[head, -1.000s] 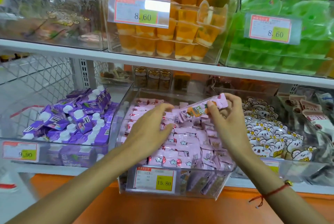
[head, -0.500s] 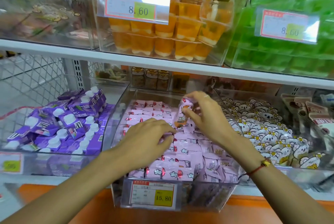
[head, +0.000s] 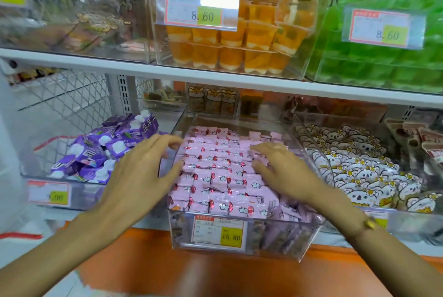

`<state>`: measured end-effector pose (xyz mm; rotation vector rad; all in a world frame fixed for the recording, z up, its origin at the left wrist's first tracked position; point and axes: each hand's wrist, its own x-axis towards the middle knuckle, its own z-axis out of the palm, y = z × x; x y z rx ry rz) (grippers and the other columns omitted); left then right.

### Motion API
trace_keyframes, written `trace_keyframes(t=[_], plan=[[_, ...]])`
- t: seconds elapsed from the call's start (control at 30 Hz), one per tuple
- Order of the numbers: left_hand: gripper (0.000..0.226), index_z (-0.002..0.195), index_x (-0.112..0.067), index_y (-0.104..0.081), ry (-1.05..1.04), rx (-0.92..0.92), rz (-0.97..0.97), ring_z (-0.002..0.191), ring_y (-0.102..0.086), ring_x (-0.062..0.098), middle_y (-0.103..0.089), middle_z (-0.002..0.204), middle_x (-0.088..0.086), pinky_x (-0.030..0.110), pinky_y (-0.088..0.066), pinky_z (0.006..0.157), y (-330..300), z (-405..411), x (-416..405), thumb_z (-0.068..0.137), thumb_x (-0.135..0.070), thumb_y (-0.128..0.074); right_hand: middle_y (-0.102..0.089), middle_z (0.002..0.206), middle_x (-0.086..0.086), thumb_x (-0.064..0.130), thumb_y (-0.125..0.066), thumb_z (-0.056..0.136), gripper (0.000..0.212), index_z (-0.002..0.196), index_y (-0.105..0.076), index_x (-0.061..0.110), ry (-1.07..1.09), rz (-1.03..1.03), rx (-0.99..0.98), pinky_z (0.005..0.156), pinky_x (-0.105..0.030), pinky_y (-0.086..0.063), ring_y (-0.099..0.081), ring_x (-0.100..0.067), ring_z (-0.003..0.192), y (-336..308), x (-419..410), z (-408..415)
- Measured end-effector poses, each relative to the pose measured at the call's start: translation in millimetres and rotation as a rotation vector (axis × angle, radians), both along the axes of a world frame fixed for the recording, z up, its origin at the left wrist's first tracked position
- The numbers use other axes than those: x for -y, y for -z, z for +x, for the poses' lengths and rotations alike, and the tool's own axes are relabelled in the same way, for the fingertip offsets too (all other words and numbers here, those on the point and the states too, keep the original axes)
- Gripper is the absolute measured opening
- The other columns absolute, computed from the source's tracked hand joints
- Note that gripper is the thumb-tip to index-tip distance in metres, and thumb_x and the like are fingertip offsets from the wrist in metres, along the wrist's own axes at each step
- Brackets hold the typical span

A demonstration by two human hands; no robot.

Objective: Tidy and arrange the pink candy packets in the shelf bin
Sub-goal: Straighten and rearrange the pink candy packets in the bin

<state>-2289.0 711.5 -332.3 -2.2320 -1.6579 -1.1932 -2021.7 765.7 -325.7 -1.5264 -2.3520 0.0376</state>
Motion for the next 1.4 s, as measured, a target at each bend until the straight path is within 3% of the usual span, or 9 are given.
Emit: trace_keyframes(t=[0.1, 0.2, 0.37, 0.6, 0.73, 0.83, 1.03, 1.2, 1.4], plan=[[0.039, 0.115, -0.033, -0.056, -0.037, 0.123, -0.150, 0.064, -0.057, -0.006, -0.060, 0.088, -0.022, 0.026, -0.040, 0.060, 11.5, -2.6, 2.1, 0.078, -0.035, -0.067, -0.055, 0.126, 0.009, 0.067, -0.037, 0.088, 0.056, 0.128, -0.051, 0.029, -0.047, 0.100, -0.050, 0.091, -0.029, -0.042, -0.049, -0.009, 0.115, 2.1, 46.5, 22.1], [0.043, 0.125, -0.029, -0.055, -0.027, 0.200, -0.315, 0.098, -0.066, 0.015, -0.069, 0.108, -0.009, 0.033, -0.049, 0.080, 21.9, 0.5, 3.9, 0.084, -0.027, -0.067, -0.047, 0.135, 0.014, 0.083, -0.030, 0.077, 0.075, 0.134, -0.044, 0.035, -0.072, 0.057, 0.201, 0.096, -0.028, -0.040, -0.046, -0.008, 0.120, 13.0, 75.8, 26.8], [0.038, 0.123, -0.028, -0.058, 0.024, 0.170, -0.388, 0.100, -0.066, 0.024, -0.069, 0.110, -0.003, 0.040, -0.052, 0.080, 14.8, 4.9, 11.1, 0.089, -0.012, -0.057, -0.050, 0.125, 0.008, 0.075, -0.037, 0.080, 0.071, 0.132, -0.047, 0.027, -0.073, 0.129, 0.281, 0.093, -0.030, -0.040, -0.046, -0.016, 0.112, 17.4, 81.9, 22.9], [0.037, 0.127, -0.021, -0.048, 0.013, 0.101, -0.459, 0.101, -0.060, 0.013, -0.061, 0.122, -0.005, 0.029, -0.044, 0.079, 7.2, 1.3, 8.0, 0.091, -0.018, -0.057, -0.051, 0.115, 0.011, 0.075, -0.042, 0.080, 0.066, 0.126, -0.051, 0.029, -0.084, 0.137, 0.216, 0.087, -0.029, -0.040, -0.042, -0.012, 0.102, 17.6, 78.9, 21.3], [0.049, 0.134, -0.023, -0.041, 0.000, -0.002, -0.175, 0.123, -0.046, 0.018, -0.046, 0.136, -0.005, 0.037, -0.043, 0.090, -4.3, 13.5, 6.9, 0.089, -0.024, -0.061, -0.054, 0.104, 0.020, 0.077, -0.033, 0.080, 0.063, 0.116, -0.059, 0.032, -0.114, -0.001, 0.055, 0.081, -0.029, -0.046, -0.046, -0.002, 0.093, 1.2, 66.6, 22.0], [0.039, 0.131, -0.027, -0.047, 0.142, -0.064, -0.063, 0.124, -0.041, 0.013, -0.045, 0.137, -0.010, 0.038, -0.043, 0.094, -20.0, 41.7, -14.7, 0.093, -0.021, -0.054, -0.061, 0.114, 0.012, 0.053, -0.044, 0.092, 0.038, 0.117, -0.061, 0.030, -0.113, -0.034, -0.060, 0.085, -0.031, -0.047, -0.053, -0.004, 0.099, -14.2, 40.5, 17.7], [0.040, 0.131, -0.025, -0.051, 0.239, -0.332, -0.440, 0.118, -0.046, 0.023, -0.055, 0.130, 0.004, 0.040, -0.046, 0.091, -6.9, 89.4, -85.9, 0.095, -0.010, -0.042, -0.051, 0.120, -0.014, 0.004, -0.039, 0.093, 0.040, 0.130, -0.054, 0.012, -0.047, -0.156, 0.173, 0.091, -0.037, -0.042, -0.049, -0.031, 0.112, -19.2, -24.8, -3.1], [0.040, 0.130, -0.034, -0.055, 0.279, -0.407, -0.546, 0.114, -0.049, 0.025, -0.060, 0.122, 0.003, 0.042, -0.047, 0.089, -5.3, 83.4, -106.7, 0.097, -0.023, -0.035, -0.043, 0.117, -0.007, 0.007, -0.041, 0.091, 0.051, 0.138, -0.047, 0.026, -0.069, -0.300, 0.286, 0.086, -0.031, -0.035, -0.041, -0.026, 0.112, -16.4, -46.2, -2.5], [0.045, 0.141, -0.029, -0.039, 0.265, -0.463, -0.475, 0.136, -0.028, 0.018, -0.032, 0.151, -0.006, 0.036, -0.027, 0.110, -0.2, 78.7, -88.8, 0.100, -0.043, -0.032, -0.061, 0.124, 0.000, 0.024, -0.050, 0.094, 0.033, 0.125, -0.058, 0.027, 0.060, -0.173, 0.087, 0.088, -0.032, -0.045, -0.057, -0.021, 0.109, -27.1, -76.3, -9.1]])
